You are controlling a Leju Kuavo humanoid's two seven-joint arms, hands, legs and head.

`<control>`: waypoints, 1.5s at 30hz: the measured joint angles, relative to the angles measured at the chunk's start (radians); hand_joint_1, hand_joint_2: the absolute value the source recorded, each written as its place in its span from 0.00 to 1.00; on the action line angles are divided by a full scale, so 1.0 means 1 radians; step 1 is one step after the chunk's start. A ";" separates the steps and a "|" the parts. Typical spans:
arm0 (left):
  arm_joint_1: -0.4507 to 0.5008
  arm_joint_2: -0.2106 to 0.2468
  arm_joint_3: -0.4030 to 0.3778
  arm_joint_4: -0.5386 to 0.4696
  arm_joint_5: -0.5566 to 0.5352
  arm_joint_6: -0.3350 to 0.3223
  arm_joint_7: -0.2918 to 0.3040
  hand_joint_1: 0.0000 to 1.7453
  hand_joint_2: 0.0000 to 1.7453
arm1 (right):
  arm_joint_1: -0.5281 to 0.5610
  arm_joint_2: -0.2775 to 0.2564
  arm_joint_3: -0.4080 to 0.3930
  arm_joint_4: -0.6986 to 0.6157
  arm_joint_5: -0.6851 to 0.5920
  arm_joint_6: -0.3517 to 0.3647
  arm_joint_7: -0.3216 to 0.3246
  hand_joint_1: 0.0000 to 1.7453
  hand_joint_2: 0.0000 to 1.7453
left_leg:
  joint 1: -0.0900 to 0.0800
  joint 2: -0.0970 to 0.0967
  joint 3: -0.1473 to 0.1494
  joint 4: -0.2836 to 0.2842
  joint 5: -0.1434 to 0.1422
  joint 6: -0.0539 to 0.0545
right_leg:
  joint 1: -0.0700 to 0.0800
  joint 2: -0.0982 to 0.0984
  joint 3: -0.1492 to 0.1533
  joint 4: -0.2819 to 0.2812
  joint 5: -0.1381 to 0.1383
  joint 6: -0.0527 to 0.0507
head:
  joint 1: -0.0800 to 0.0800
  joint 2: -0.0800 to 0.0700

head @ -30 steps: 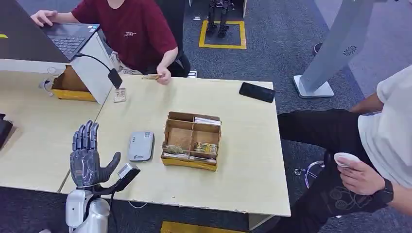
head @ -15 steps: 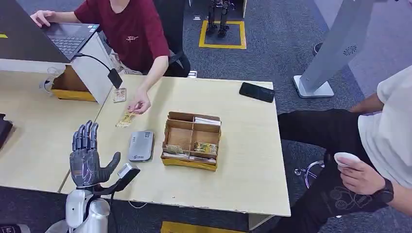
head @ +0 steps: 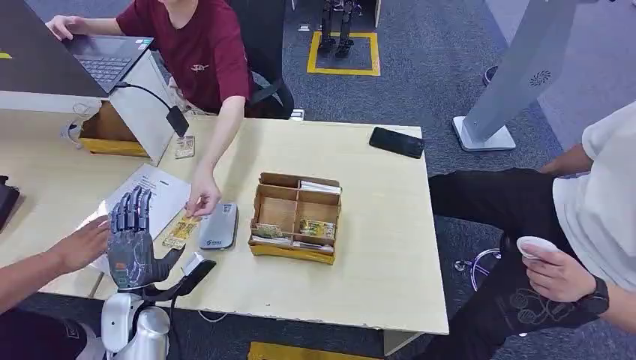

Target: Pass the card to the sensor for recognition and then transmit it.

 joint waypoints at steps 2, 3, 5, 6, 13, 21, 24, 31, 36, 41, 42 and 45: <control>0.000 0.000 0.000 0.000 0.001 0.000 0.000 0.00 1.00 | 0.000 0.000 -0.001 0.000 0.000 0.000 0.000 0.00 1.00 | 0.000 0.000 0.000 0.000 0.000 0.000 | 0.000 0.000 0.000 0.000 0.000 0.000 | 0.000 0.000; 0.000 0.000 0.000 0.000 0.001 0.000 0.000 0.00 1.00 | 0.000 0.000 -0.001 0.000 0.002 0.000 0.000 0.00 1.00 | 0.000 0.000 0.000 0.000 0.000 0.000 | 0.000 0.000 0.000 0.000 0.000 0.000 | 0.000 0.000; 0.000 0.000 0.000 0.000 0.003 0.000 0.000 1.00 1.00 | 0.000 0.000 -0.002 0.000 0.002 0.000 -0.001 0.00 1.00 | 0.000 0.000 0.000 0.000 0.000 0.000 | 0.000 0.000 0.000 0.000 0.000 0.000 | 0.000 0.000; 0.000 0.000 0.000 0.000 0.003 0.000 0.000 1.00 1.00 | 0.000 0.000 -0.003 0.000 0.002 0.000 -0.002 0.00 1.00 | 0.000 0.000 0.000 0.000 0.000 0.000 | 0.000 0.000 0.000 0.000 0.000 0.000 | 0.000 0.000; 0.000 0.001 0.000 0.004 0.012 0.000 0.000 1.00 1.00 | 0.000 0.000 -0.006 0.000 0.017 -0.001 -0.008 0.00 1.00 | 0.000 0.000 0.000 0.000 0.000 0.000 | 0.000 0.000 0.000 0.000 0.000 0.000 | 0.000 0.000; 0.000 0.001 0.000 0.005 0.021 0.000 0.000 1.00 1.00 | 0.000 0.001 -0.013 0.000 0.019 -0.003 -0.011 0.00 1.00 | 0.000 0.000 0.000 0.000 0.000 0.000 | 0.000 0.000 0.000 0.000 0.000 0.000 | 0.000 0.000; 0.000 0.001 0.000 0.005 0.025 0.000 0.000 1.00 1.00 | 0.000 0.002 -0.013 0.000 0.019 -0.003 -0.011 0.00 1.00 | 0.000 0.000 0.000 0.000 0.000 0.000 | 0.000 0.000 0.000 0.000 0.000 0.000 | 0.000 0.000; 0.000 0.002 0.000 0.015 0.027 0.000 0.000 1.00 1.00 | 0.000 0.004 -0.015 -0.001 0.021 -0.003 -0.011 0.00 1.00 | 0.000 0.000 0.000 0.000 0.000 0.000 | 0.000 0.000 0.000 0.000 0.000 0.000 | 0.000 0.000; 0.000 0.002 0.000 0.021 0.034 0.000 0.000 1.00 1.00 | 0.000 0.004 -0.015 -0.001 0.023 -0.003 -0.011 0.00 1.00 | 0.000 0.000 0.000 0.000 0.000 0.000 | 0.000 0.000 0.000 0.000 0.000 0.000 | 0.000 0.000; 0.001 0.003 0.000 0.031 0.064 0.000 -0.001 1.00 1.00 | -0.001 0.006 -0.016 -0.001 0.032 -0.005 -0.011 0.00 1.00 | 0.000 0.000 0.000 0.000 0.000 0.000 | 0.000 0.000 0.000 0.000 0.000 0.000 | 0.000 0.000; 0.001 0.003 0.000 0.032 0.071 0.000 -0.001 1.00 1.00 | -0.001 0.006 -0.017 -0.001 0.033 -0.005 -0.011 0.00 1.00 | 0.000 0.000 0.000 0.000 0.000 0.000 | 0.000 0.000 0.000 0.000 0.000 0.000 | 0.000 0.000; 0.000 0.003 0.000 0.035 0.135 0.000 -0.002 1.00 1.00 | -0.001 0.006 -0.021 -0.001 0.035 -0.006 -0.011 0.00 1.00 | 0.000 0.000 0.000 0.000 0.000 0.000 | 0.000 0.000 0.000 0.000 0.000 0.000 | 0.000 0.000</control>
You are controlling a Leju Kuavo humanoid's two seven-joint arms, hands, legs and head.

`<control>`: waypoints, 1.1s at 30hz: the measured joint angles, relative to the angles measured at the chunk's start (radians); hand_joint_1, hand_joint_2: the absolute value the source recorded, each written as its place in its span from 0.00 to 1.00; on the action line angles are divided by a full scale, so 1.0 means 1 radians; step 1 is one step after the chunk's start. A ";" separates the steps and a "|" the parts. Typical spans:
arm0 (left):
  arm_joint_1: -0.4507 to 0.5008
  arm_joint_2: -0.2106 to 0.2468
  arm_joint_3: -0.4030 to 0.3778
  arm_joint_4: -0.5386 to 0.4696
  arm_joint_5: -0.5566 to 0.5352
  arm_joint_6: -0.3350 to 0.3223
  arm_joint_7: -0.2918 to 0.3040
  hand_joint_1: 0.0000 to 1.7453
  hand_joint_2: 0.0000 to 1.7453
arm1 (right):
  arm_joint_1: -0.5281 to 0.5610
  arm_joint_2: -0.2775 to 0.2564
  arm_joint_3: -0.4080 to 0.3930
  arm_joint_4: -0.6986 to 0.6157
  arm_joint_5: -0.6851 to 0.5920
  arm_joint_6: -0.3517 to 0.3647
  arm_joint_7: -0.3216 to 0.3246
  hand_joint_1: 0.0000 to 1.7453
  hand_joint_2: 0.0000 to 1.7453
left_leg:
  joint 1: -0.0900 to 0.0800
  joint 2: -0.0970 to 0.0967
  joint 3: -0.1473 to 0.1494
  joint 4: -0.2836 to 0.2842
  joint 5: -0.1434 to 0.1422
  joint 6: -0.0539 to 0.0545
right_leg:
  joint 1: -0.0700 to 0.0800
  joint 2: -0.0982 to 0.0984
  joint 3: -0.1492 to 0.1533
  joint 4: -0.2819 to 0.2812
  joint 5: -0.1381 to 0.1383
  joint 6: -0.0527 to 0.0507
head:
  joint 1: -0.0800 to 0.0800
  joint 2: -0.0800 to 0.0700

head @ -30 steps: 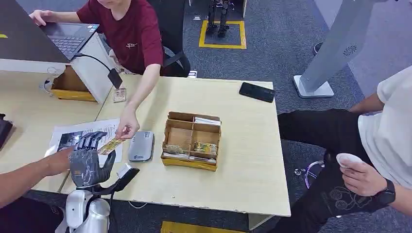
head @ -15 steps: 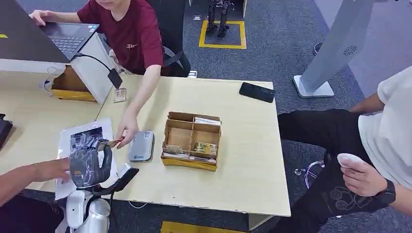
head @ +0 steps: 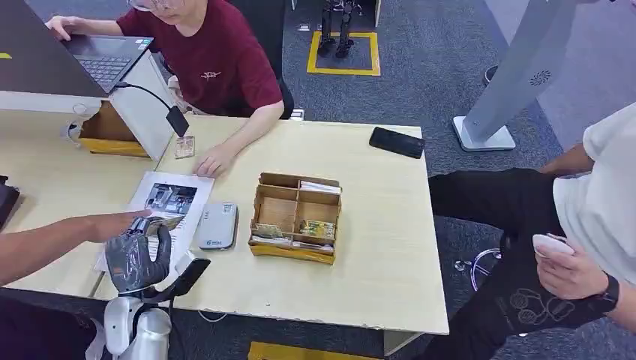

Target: Pass the card to the sensor for recognition and then transmit it.

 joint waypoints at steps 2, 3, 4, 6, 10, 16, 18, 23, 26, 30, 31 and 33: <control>-0.001 0.000 -0.003 0.011 0.052 0.000 0.000 1.00 1.00 | -0.001 0.000 -0.004 0.000 0.004 0.000 0.000 0.00 1.00 | 0.000 0.000 0.000 0.000 0.000 0.000 | 0.000 0.000 0.000 0.000 0.000 0.000 | 0.000 0.000; -0.002 0.000 -0.009 0.019 0.077 0.000 0.000 1.00 1.00 | -0.001 0.000 -0.007 0.000 0.004 -0.001 0.000 0.00 1.00 | 0.000 0.000 0.000 0.000 0.000 0.000 | 0.000 0.000 0.000 0.000 0.000 0.000 | 0.000 0.000; -0.003 0.002 -0.016 0.032 0.118 0.000 0.000 1.00 1.00 | -0.002 0.001 -0.011 0.000 0.005 -0.001 0.000 0.00 1.00 | 0.000 0.000 0.000 0.000 0.000 0.000 | 0.000 0.000 0.000 0.000 0.000 0.000 | 0.000 0.000; -0.008 0.006 -0.040 0.063 0.217 0.000 0.000 1.00 1.00 | -0.003 0.002 -0.020 0.000 0.008 -0.002 0.000 0.00 1.00 | 0.000 0.000 0.000 0.000 0.000 0.000 | 0.000 0.000 0.000 0.000 0.000 0.000 | 0.000 0.000; -0.011 0.018 -0.135 0.120 0.427 -0.025 0.011 1.00 1.00 | -0.004 0.003 -0.035 0.000 0.018 -0.007 0.000 0.00 1.00 | 0.000 0.000 0.000 0.000 0.000 0.000 | 0.000 0.000 0.000 0.000 0.000 0.000 | 0.000 0.000; -0.011 0.039 -0.244 0.130 0.491 -0.071 0.045 1.00 1.00 | -0.004 0.006 -0.059 0.000 0.027 -0.012 0.000 0.00 1.00 | 0.000 0.000 0.000 0.000 0.000 0.000 | 0.000 0.000 0.000 0.000 0.000 0.000 | 0.000 0.000; -0.011 0.042 -0.264 0.130 0.501 -0.082 0.049 1.00 1.00 | -0.004 0.008 -0.068 0.000 0.031 -0.013 0.000 0.00 1.00 | 0.000 0.000 0.000 0.000 0.000 0.000 | 0.000 0.000 0.000 0.000 0.000 0.000 | 0.000 0.000; -0.011 0.049 -0.294 0.133 0.497 -0.090 0.064 1.00 1.00 | -0.004 0.008 -0.077 0.000 0.036 -0.013 0.000 0.00 1.00 | 0.000 0.000 0.000 0.000 0.000 0.000 | 0.000 0.000 0.000 0.000 0.000 0.000 | 0.000 0.000; -0.012 0.052 -0.297 0.140 0.497 -0.090 0.071 1.00 1.00 | -0.005 0.008 -0.079 0.000 0.037 -0.013 0.000 0.00 1.00 | 0.000 0.000 0.000 0.000 0.000 0.000 | 0.000 0.000 0.000 0.000 0.000 0.000 | 0.000 0.000; -0.012 0.059 -0.303 0.156 0.489 -0.090 0.078 1.00 1.00 | -0.005 0.008 -0.086 0.000 0.038 -0.012 0.000 0.00 1.00 | 0.000 0.000 0.000 0.000 0.000 0.000 | 0.000 0.000 0.000 0.000 0.000 0.000 | 0.000 0.000; -0.012 0.061 -0.305 0.162 0.481 -0.089 0.078 1.00 1.00 | -0.005 0.008 -0.088 0.000 0.039 -0.012 0.000 0.00 1.00 | 0.000 0.000 0.000 0.000 0.000 0.000 | 0.000 0.000 0.000 0.000 0.000 0.000 | 0.000 0.000; -0.012 0.063 -0.309 0.174 0.473 -0.088 0.080 1.00 1.00 | -0.005 0.008 -0.092 0.000 0.039 -0.012 0.000 0.00 1.00 | 0.000 0.000 0.000 0.000 0.000 0.000 | 0.000 0.000 0.000 0.000 0.000 0.000 | 0.000 0.000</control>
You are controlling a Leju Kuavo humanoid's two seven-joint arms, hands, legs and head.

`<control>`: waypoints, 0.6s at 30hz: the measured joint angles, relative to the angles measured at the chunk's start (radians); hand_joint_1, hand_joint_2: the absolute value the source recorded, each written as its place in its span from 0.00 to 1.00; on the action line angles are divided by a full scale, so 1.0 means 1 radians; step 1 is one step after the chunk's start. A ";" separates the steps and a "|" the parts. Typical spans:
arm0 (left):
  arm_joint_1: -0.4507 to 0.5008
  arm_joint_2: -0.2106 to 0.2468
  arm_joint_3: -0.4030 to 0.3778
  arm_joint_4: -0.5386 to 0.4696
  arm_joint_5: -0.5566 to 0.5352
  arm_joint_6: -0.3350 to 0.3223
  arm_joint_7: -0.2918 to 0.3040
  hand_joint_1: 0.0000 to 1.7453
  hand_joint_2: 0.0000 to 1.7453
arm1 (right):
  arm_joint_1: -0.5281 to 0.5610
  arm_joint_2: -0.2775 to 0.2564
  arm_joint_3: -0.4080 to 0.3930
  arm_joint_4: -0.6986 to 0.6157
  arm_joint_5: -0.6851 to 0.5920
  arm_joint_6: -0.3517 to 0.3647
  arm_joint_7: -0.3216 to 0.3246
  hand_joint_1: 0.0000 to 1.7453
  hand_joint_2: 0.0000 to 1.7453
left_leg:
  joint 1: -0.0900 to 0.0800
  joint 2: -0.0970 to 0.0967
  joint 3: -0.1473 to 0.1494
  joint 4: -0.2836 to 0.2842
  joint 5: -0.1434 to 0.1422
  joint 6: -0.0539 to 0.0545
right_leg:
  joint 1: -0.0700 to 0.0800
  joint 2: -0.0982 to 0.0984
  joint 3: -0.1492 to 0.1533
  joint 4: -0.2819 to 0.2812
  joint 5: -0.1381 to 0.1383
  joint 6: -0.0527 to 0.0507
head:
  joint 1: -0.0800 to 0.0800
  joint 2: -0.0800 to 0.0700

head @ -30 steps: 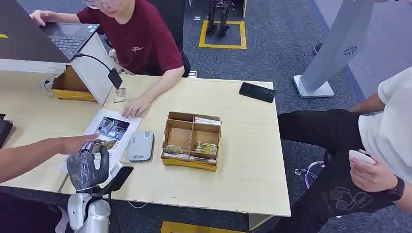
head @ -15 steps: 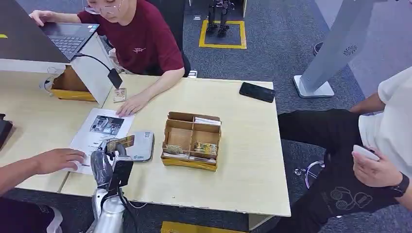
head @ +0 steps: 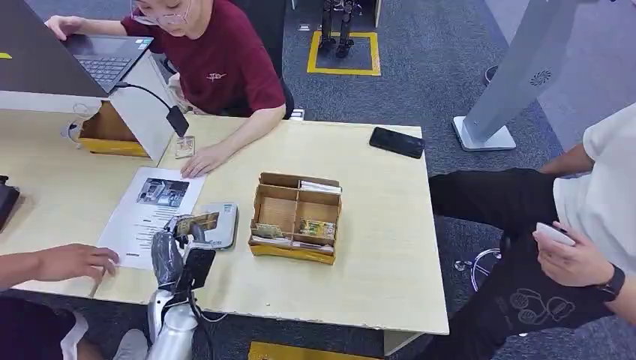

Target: Pass the card to the sensor for recognition and then transmit it.

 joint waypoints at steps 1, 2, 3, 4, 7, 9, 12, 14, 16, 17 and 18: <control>0.000 0.001 -0.002 0.006 -0.004 0.000 0.001 1.00 1.00 | 0.000 0.000 -0.001 0.000 0.000 0.000 0.000 0.00 1.00 | 0.000 0.000 0.000 0.000 0.000 0.000 | 0.000 0.000 0.000 0.000 0.000 0.000 | 0.000 0.000; 0.000 0.001 -0.003 0.011 -0.006 0.000 0.001 1.00 1.00 | 0.000 0.000 -0.001 0.000 0.000 0.000 0.000 0.00 1.00 | 0.000 0.000 0.000 0.000 0.000 0.000 | 0.000 0.000 0.000 0.000 0.000 0.000 | 0.000 0.000; 0.000 0.001 -0.006 0.016 -0.007 0.000 0.003 1.00 1.00 | 0.000 0.000 -0.002 0.000 0.001 0.001 0.000 0.00 1.00 | 0.000 0.000 0.000 0.000 0.000 0.000 | 0.000 0.000 0.000 0.000 0.000 0.000 | 0.000 0.000; -0.001 0.001 -0.010 0.021 -0.009 0.000 0.007 1.00 1.00 | 0.000 0.000 -0.003 0.000 0.003 0.002 0.000 0.00 1.00 | 0.000 0.000 0.000 0.000 0.000 0.000 | 0.000 0.000 0.000 0.000 0.000 0.000 | 0.000 0.000; -0.004 0.001 -0.016 0.035 -0.015 0.002 0.012 1.00 1.00 | 0.000 0.000 -0.005 0.000 0.003 0.005 0.002 0.00 1.00 | 0.000 0.000 0.000 0.000 0.000 0.000 | 0.000 0.000 0.000 0.000 0.000 0.000 | 0.000 0.000; -0.010 0.001 -0.017 0.045 -0.017 0.005 0.019 1.00 1.00 | 0.000 0.000 -0.005 0.000 0.005 0.005 0.002 0.00 1.00 | 0.000 0.000 0.000 0.000 0.000 0.000 | 0.000 0.000 0.000 0.000 0.000 0.000 | 0.000 0.000; -0.020 0.001 -0.019 0.059 -0.022 0.007 0.027 1.00 1.00 | 0.000 0.000 -0.007 0.000 0.011 0.005 0.002 0.00 1.00 | 0.000 0.000 0.000 0.000 0.000 0.000 | 0.000 0.000 0.000 0.000 0.000 0.000 | 0.000 0.000; -0.025 0.001 -0.026 0.065 -0.027 0.008 0.032 1.00 1.00 | 0.000 0.000 -0.008 0.000 0.014 0.008 0.002 0.00 1.00 | 0.000 0.000 0.000 0.000 0.000 0.000 | 0.000 0.000 0.000 0.000 0.000 0.000 | 0.000 0.000; -0.033 0.001 -0.032 0.076 -0.031 0.010 0.038 1.00 1.00 | 0.000 0.000 -0.008 0.000 0.015 0.008 0.002 0.00 1.00 | 0.000 0.000 0.000 0.000 0.000 0.000 | 0.000 0.000 0.000 0.000 0.000 0.000 | 0.000 0.000; -0.037 0.001 -0.032 0.080 -0.031 0.010 0.040 1.00 1.00 | -0.001 0.000 -0.008 0.000 0.016 0.008 0.002 0.00 1.00 | 0.000 0.000 0.000 0.000 0.000 0.000 | 0.000 0.000 0.000 0.000 0.000 0.000 | 0.000 0.000; -0.039 0.001 -0.032 0.084 -0.031 0.011 0.043 1.00 1.00 | -0.001 0.000 -0.008 0.000 0.017 0.008 0.001 0.00 1.00 | 0.000 0.000 0.000 0.000 0.000 0.000 | 0.000 0.000 0.000 0.000 0.000 0.000 | 0.000 0.000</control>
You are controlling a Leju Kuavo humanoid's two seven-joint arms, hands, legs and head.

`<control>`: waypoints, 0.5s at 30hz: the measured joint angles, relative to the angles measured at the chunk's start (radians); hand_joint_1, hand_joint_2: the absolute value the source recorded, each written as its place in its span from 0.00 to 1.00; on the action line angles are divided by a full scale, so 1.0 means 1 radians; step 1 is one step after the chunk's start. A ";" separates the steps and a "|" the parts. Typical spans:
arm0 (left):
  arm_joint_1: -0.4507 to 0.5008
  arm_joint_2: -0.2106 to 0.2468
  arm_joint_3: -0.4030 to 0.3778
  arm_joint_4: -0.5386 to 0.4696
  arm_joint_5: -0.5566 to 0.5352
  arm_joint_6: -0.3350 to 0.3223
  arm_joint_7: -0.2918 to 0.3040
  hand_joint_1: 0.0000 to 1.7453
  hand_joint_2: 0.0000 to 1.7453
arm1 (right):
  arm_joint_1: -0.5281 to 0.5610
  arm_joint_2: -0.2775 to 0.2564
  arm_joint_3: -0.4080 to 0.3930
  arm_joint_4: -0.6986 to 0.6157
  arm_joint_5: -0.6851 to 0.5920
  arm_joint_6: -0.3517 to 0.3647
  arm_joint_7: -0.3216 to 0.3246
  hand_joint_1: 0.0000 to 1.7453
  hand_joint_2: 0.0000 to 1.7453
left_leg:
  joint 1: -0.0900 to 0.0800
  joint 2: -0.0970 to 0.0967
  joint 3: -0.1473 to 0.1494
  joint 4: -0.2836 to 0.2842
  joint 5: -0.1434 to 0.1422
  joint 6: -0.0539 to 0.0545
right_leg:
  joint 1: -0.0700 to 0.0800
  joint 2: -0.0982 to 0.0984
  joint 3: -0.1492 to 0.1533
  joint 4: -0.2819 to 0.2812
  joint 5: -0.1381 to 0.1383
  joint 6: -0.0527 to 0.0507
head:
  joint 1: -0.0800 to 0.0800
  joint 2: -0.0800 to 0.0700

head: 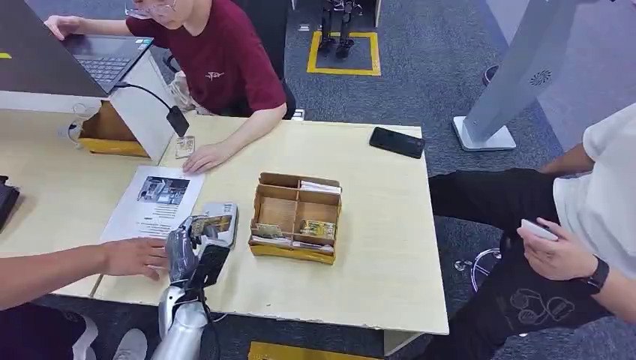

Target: Pass the card to the sensor for recognition and then transmit it.

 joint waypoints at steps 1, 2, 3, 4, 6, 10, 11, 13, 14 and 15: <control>-0.003 0.000 0.000 0.005 0.000 0.000 0.003 1.00 1.00 | 0.000 0.000 0.000 0.000 0.000 0.000 0.000 0.00 1.00 | 0.000 0.000 0.000 0.000 0.000 0.000 | 0.000 0.000 0.000 0.000 0.000 0.000 | 0.000 0.000; -0.006 0.000 0.000 0.010 0.001 0.000 0.008 1.00 1.00 | 0.000 0.000 0.000 0.000 0.001 0.001 0.001 0.00 1.00 | 0.000 0.000 0.000 0.000 0.000 0.000 | 0.000 0.000 0.000 0.000 0.000 0.000 | 0.000 0.000; -0.010 0.000 0.000 0.018 0.003 0.000 0.009 1.00 1.00 | 0.000 0.000 0.000 0.000 0.002 0.002 0.002 0.00 1.00 | 0.000 0.000 0.000 0.000 0.000 0.000 | 0.000 0.000 0.000 0.000 0.000 0.000 | 0.000 0.000; -0.015 0.000 0.000 0.026 0.003 0.001 0.011 1.00 1.00 | 0.000 0.000 0.000 0.000 0.003 0.004 0.002 0.00 1.00 | 0.000 0.000 0.000 0.000 0.000 0.000 | 0.000 0.000 0.000 0.000 0.000 0.000 | 0.000 0.000; -0.026 0.001 0.000 0.043 0.003 0.004 0.017 1.00 1.00 | -0.001 0.000 0.000 0.000 0.007 0.007 0.002 0.00 1.00 | 0.000 0.000 0.000 0.000 0.000 0.000 | 0.000 0.000 0.000 0.000 0.000 0.000 | 0.000 0.000; -0.052 0.001 0.000 0.077 -0.001 0.010 0.028 1.00 1.00 | -0.001 0.000 0.000 0.000 0.016 0.006 0.000 0.00 1.00 | 0.000 0.000 0.000 0.000 0.000 0.000 | 0.000 0.000 0.000 0.000 0.000 0.000 | 0.000 0.000; -0.057 0.001 0.000 0.086 -0.002 0.013 0.029 1.00 1.00 | -0.001 0.000 0.000 0.000 0.018 0.005 -0.001 0.00 1.00 | 0.000 0.000 0.000 0.000 0.000 0.000 | 0.000 0.000 0.000 0.000 0.000 0.000 | 0.000 0.000; -0.067 0.001 0.000 0.100 -0.004 0.018 0.030 1.00 1.00 | -0.001 0.000 0.000 0.000 0.019 0.005 -0.001 0.00 1.00 | 0.000 0.000 0.000 0.000 0.000 0.000 | 0.000 0.000 0.000 0.000 0.000 0.000 | 0.000 0.000; -0.071 0.002 0.000 0.107 -0.006 0.021 0.032 1.00 1.00 | -0.001 0.000 0.000 0.000 0.019 0.005 -0.001 0.00 1.00 | 0.000 0.000 0.000 0.000 0.000 0.000 | 0.000 0.000 0.000 0.000 0.000 0.000 | 0.000 0.000; -0.075 0.002 0.000 0.113 -0.008 0.022 0.037 1.00 1.00 | -0.001 0.000 0.000 0.000 0.021 0.005 -0.001 0.00 1.00 | 0.000 0.000 0.000 0.000 0.000 0.000 | 0.000 0.000 0.000 0.000 0.000 0.000 | 0.000 0.000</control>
